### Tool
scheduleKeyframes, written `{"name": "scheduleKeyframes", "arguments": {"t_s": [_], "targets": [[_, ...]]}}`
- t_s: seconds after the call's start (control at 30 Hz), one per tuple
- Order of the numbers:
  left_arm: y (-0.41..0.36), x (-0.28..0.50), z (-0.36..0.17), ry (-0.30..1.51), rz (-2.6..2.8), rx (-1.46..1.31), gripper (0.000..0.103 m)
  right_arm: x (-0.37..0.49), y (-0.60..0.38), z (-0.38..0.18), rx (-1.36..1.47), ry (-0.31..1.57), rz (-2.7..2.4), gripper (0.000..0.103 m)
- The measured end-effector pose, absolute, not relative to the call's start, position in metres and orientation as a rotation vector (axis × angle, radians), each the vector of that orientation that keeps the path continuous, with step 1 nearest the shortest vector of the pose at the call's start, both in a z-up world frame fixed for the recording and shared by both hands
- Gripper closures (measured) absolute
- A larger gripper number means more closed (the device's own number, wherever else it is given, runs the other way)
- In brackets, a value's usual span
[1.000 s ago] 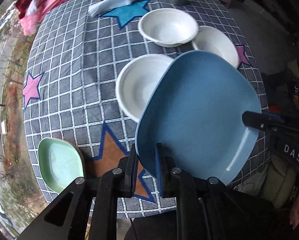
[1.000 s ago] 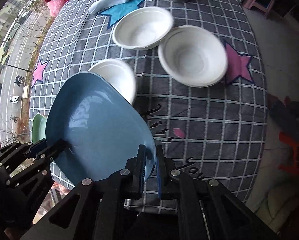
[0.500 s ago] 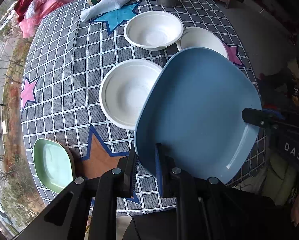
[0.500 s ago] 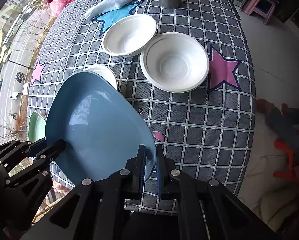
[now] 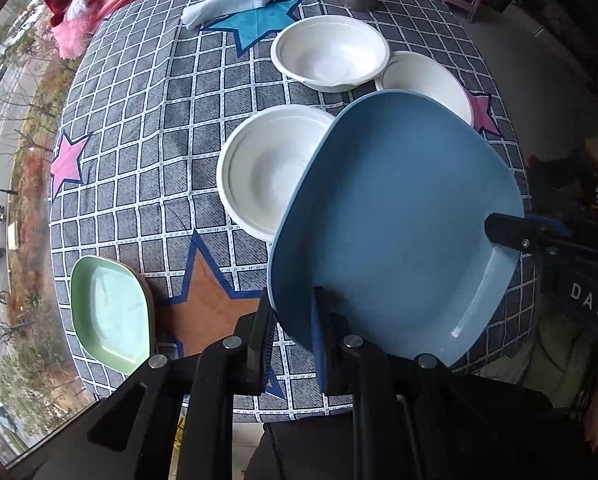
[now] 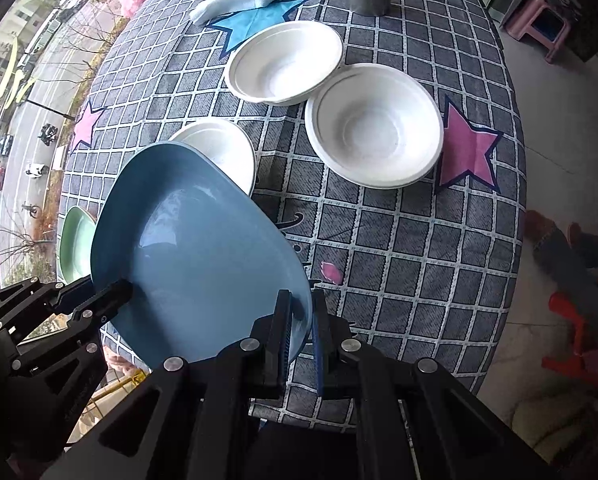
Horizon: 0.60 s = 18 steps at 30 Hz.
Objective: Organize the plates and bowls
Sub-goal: 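Lift the blue plate off the cloth with both grippers, then carry the blue plate with both grippers toward the green plate stack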
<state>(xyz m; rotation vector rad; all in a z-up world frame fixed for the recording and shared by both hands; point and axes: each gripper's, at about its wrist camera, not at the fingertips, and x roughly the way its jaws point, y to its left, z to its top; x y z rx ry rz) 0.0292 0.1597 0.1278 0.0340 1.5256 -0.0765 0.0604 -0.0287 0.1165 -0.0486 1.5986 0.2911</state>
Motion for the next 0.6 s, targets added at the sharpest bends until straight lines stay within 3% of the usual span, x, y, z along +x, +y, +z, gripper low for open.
{"name": "scheduleKeyframes", "arguments": {"t_s": [0.6], "targets": [[0.1697, 0.0334, 0.1254, 1.525, -0.091, 0.026, 0.086, 0.0625, -0.0197, 0.1151, -0.056, 1.600, 0.277, 0.092]]}}
